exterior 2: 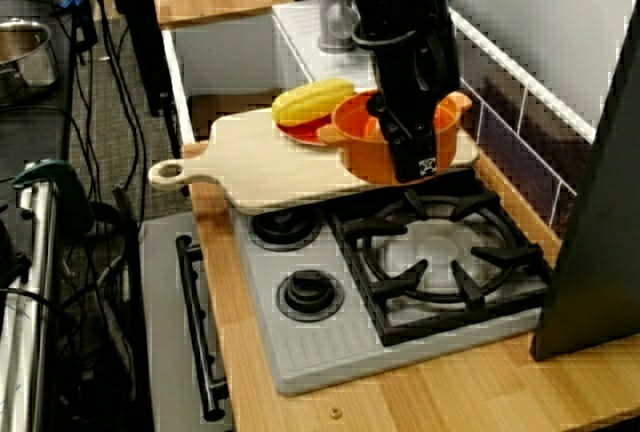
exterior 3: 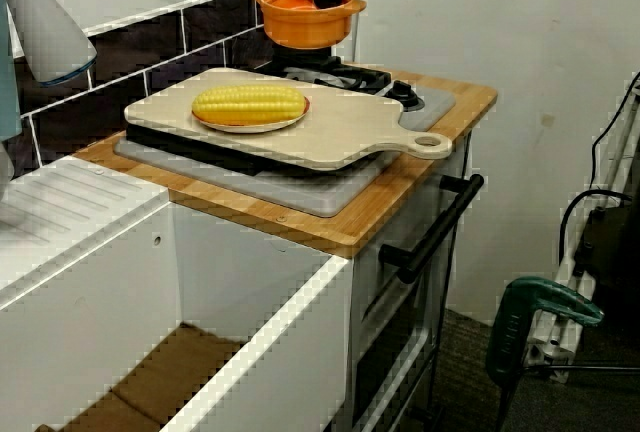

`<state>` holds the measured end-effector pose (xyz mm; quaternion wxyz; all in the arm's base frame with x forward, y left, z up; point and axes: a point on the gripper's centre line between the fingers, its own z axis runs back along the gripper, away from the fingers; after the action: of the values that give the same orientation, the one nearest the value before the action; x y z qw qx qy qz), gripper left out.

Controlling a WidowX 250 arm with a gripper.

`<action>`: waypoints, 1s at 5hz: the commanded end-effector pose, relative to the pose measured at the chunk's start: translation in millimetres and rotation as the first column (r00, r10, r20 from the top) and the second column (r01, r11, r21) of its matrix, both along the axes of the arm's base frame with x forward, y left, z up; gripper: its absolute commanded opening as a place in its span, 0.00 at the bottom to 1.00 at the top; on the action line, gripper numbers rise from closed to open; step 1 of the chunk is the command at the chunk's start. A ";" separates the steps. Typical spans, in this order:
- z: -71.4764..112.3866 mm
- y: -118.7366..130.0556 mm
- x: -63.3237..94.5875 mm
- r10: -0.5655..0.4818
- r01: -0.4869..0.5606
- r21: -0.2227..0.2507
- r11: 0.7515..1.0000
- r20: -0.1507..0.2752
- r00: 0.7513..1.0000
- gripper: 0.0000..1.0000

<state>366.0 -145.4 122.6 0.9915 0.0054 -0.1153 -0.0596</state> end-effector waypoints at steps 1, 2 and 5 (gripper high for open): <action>46.3 5.1 -0.6 0.007 -0.002 -0.047 0.999 0.110 0.994 0.00; 50.7 6.3 -1.1 0.008 -0.002 -0.048 0.999 0.117 0.993 0.00; 62.3 10.0 -3.7 0.003 0.003 -0.053 0.999 0.126 0.992 0.00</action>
<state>366.4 -138.9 152.3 0.9889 -0.0037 -0.1369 -0.0583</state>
